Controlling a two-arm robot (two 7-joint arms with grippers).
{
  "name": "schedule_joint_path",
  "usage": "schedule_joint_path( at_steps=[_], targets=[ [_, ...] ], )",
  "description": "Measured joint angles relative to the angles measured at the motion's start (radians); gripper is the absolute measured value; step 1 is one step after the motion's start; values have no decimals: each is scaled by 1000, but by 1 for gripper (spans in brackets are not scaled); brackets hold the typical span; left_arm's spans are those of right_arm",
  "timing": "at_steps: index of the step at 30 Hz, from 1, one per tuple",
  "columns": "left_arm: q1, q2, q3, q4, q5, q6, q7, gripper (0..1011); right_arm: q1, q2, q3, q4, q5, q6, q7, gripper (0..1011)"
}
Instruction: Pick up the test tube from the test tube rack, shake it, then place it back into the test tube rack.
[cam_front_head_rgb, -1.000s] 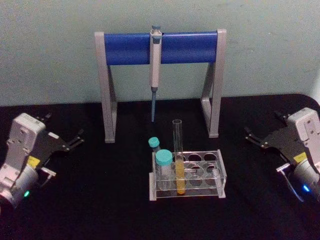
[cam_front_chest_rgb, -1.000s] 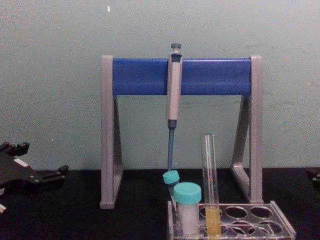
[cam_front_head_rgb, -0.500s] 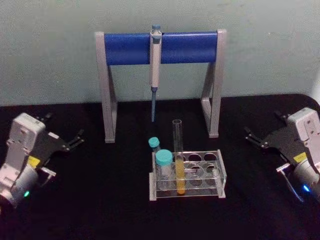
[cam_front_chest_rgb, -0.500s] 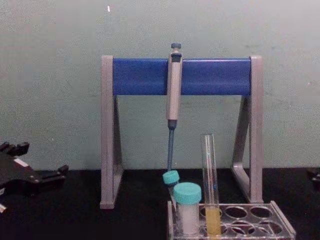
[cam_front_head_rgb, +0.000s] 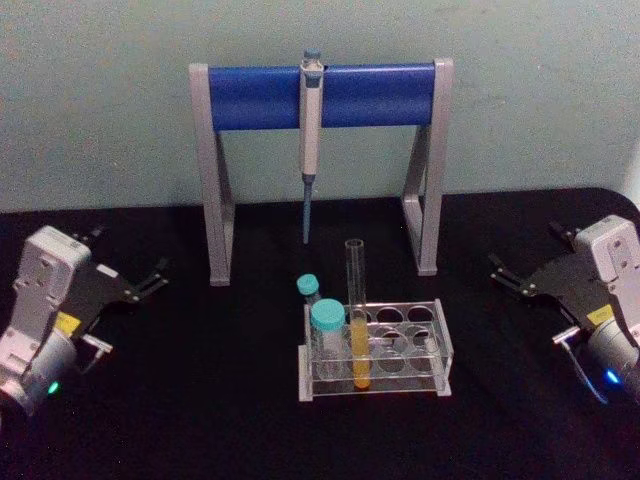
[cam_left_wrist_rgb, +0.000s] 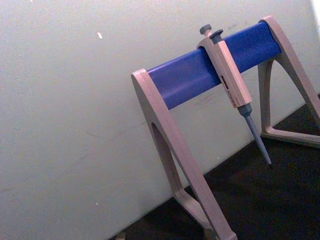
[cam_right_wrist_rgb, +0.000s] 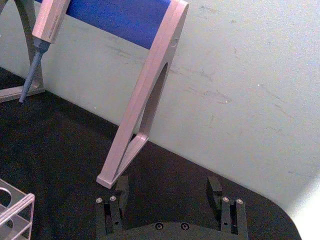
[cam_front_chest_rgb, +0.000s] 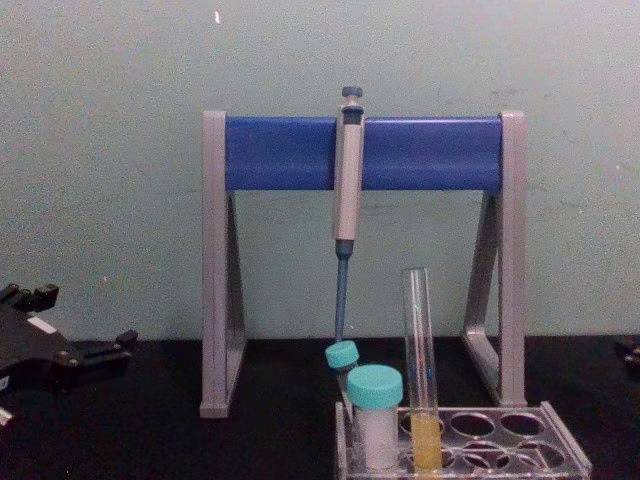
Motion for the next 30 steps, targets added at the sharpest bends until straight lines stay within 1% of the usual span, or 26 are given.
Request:
schedule_joint_path(
  at_steps=[5,12,15,18,21,30],
  targets=[
    [0,0,0,0,0,0,0,1001,-6,-2,6,-6,0,0,6,1000],
    [0,0,0,0,0,0,0,1001,-32,-5,23,-46,8,5,38,1000],
    [0,0,0,0,0,0,0,1001,-45,-7,29,-69,19,10,57,1000],
    [0,0,0,0,0,0,0,1001,-58,-13,35,-95,43,17,94,1000],
    [0,0,0,0,0,0,0,1001,-65,-18,37,-106,59,21,117,1000],
    [0,0,0,0,0,0,0,1001,-82,-40,41,-154,131,45,227,1000]
  ],
)
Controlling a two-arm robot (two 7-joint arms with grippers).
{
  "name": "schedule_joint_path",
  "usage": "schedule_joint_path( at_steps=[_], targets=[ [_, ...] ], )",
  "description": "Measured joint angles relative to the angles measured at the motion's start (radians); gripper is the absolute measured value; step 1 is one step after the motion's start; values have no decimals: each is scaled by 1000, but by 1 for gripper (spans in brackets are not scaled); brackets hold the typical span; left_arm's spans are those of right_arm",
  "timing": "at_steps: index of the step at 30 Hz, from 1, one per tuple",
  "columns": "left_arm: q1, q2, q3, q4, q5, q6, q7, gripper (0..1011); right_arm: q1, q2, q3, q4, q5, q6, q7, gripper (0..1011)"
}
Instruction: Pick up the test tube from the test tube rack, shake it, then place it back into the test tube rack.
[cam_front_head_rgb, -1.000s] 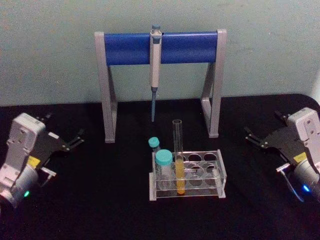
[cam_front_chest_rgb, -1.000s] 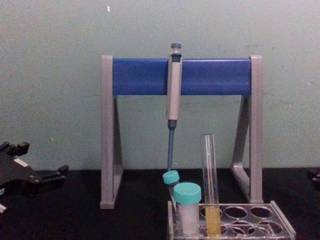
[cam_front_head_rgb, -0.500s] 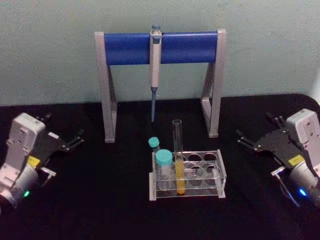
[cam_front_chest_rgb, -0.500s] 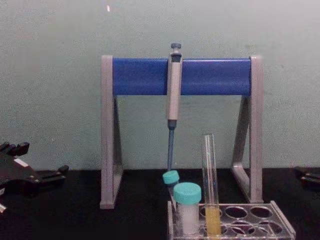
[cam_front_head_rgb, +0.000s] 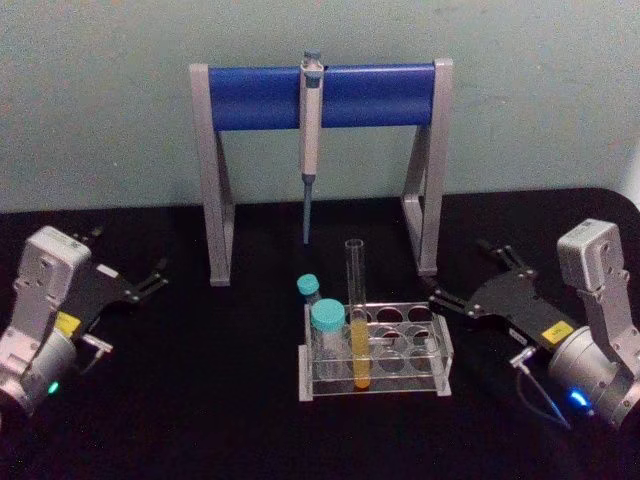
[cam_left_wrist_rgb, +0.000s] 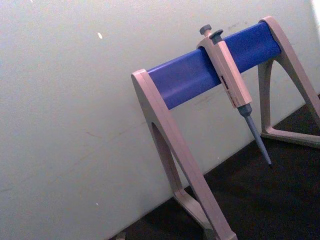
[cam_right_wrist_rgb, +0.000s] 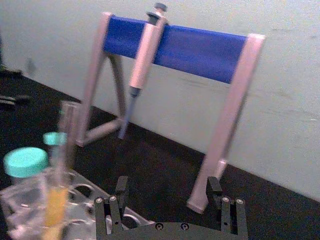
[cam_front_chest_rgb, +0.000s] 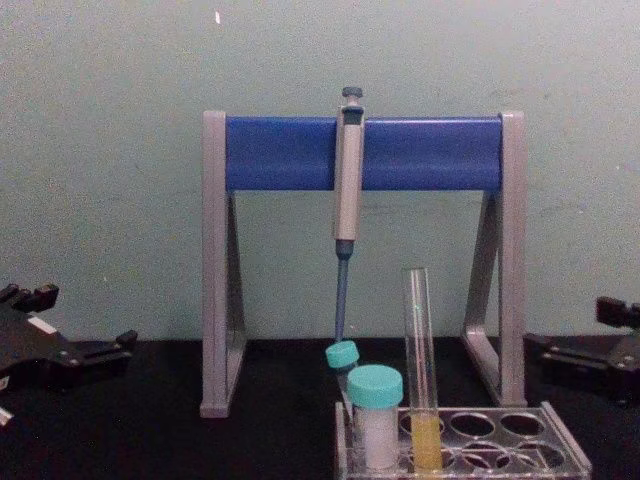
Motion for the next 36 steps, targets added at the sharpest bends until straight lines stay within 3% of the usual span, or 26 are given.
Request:
schedule_joint_path(
  at_steps=[8,10,18,36],
  targets=[
    [0,0,0,0,0,0,0,1001,-2,-16,6,-11,90,19,133,1000],
    [0,0,0,0,0,0,0,1001,5,-19,6,-9,120,30,193,1000],
    [0,0,0,0,0,0,0,1001,33,-20,-2,4,156,55,316,1000],
    [0,0,0,0,0,0,0,1001,134,-54,-49,92,191,99,405,1000]
  ],
)
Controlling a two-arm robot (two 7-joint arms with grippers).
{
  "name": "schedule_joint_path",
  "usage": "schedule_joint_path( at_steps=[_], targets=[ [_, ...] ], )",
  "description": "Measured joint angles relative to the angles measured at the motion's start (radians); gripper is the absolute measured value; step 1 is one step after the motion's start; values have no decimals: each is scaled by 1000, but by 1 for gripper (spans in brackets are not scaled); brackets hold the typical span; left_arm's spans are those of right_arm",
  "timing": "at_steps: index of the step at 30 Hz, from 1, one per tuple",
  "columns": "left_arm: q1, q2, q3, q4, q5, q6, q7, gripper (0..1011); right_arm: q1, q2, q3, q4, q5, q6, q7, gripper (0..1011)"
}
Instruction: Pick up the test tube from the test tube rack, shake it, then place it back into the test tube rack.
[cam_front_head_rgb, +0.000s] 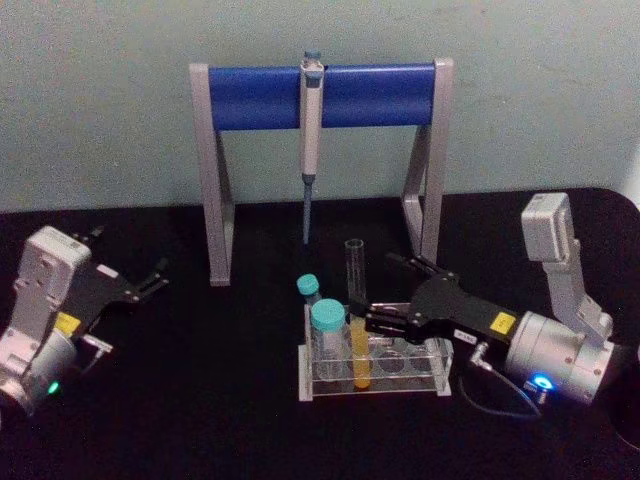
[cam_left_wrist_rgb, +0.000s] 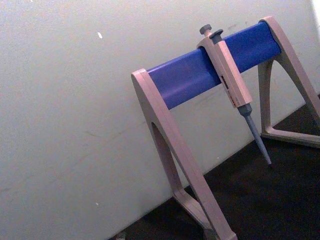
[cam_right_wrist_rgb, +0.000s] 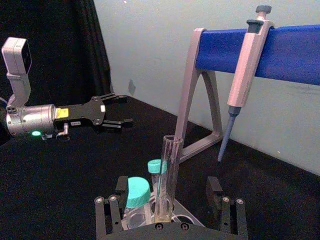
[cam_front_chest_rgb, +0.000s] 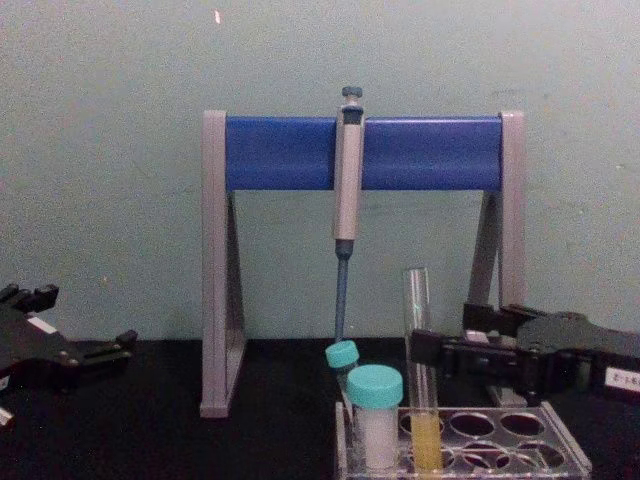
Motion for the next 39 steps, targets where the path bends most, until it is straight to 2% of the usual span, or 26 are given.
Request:
schedule_joint_path(
  at_steps=[7,17,39],
  targets=[
    [0,0,0,0,0,0,0,1001,48,-13,-30,43,-1,16,19,1000],
    [0,0,0,0,0,0,0,1001,87,-24,-58,82,-4,28,32,1000],
    [0,0,0,0,0,0,0,1001,94,-27,-65,90,-2,32,31,1000]
  ],
)
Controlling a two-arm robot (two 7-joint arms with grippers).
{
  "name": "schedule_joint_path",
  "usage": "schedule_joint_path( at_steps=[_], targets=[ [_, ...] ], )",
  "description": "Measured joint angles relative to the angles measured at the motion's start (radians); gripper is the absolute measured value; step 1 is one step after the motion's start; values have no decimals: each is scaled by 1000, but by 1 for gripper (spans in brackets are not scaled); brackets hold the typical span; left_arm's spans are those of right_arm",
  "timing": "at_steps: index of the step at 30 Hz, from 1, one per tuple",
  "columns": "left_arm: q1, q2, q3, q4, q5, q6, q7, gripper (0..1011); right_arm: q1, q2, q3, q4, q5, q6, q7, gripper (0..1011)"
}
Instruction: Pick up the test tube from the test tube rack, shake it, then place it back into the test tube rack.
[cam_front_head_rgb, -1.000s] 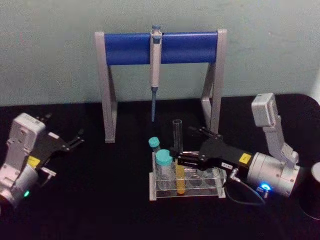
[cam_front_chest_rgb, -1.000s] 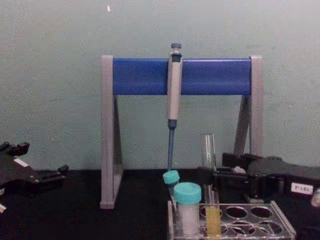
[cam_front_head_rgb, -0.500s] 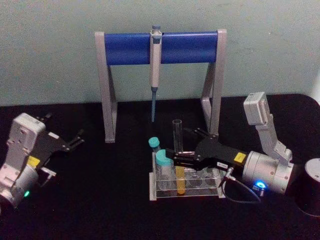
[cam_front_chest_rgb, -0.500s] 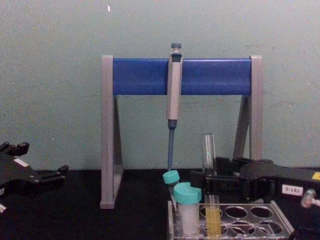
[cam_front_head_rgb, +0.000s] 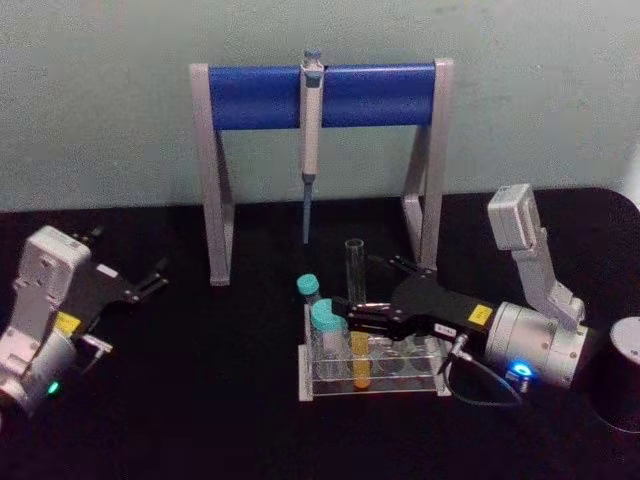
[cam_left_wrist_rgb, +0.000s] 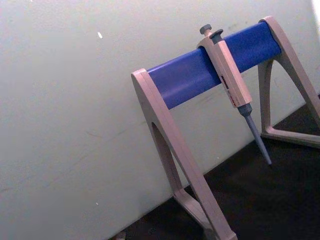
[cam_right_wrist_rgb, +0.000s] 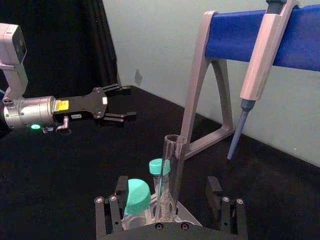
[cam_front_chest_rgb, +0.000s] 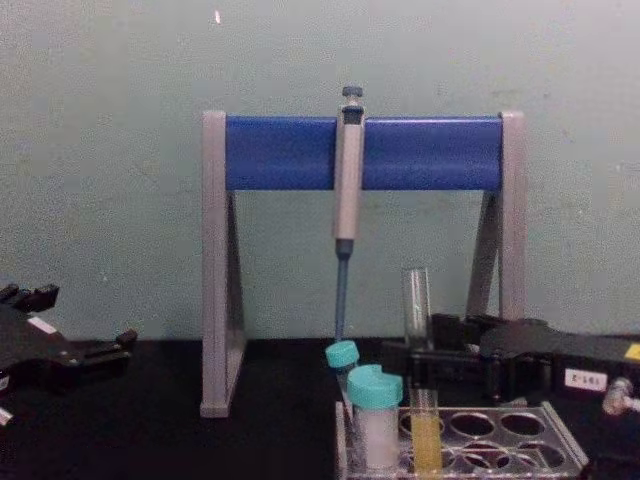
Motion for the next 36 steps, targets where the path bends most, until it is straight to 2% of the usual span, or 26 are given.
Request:
schedule_joint_path(
  at_steps=[6,10,11,16,17,23,24,27,36],
  targets=[
    [0,0,0,0,0,0,0,1001,0,0,1,-1,0,0,0,903],
    [0,0,0,0,0,0,0,1001,-1,0,1,-1,0,-1,-1,798],
    [0,0,0,0,0,0,0,1001,-1,0,1,-1,0,-1,-1,740],
    [0,0,0,0,0,0,0,1001,-1,0,1,-1,0,-1,-1,602],
    [0,0,0,0,0,0,0,1001,-1,0,1,-1,0,-1,-1,539],
    [0,0,0,0,0,0,0,1001,-1,0,1,-1,0,-2,0,382],
    [0,0,0,0,0,0,0,1001,-1,0,1,-1,0,-2,0,311],
    [0,0,0,0,0,0,0,1001,-1,0,1,-2,0,-2,0,246],
    [0,0,0,0,0,0,0,1001,-1,0,1,-2,0,-2,0,228]
  ],
)
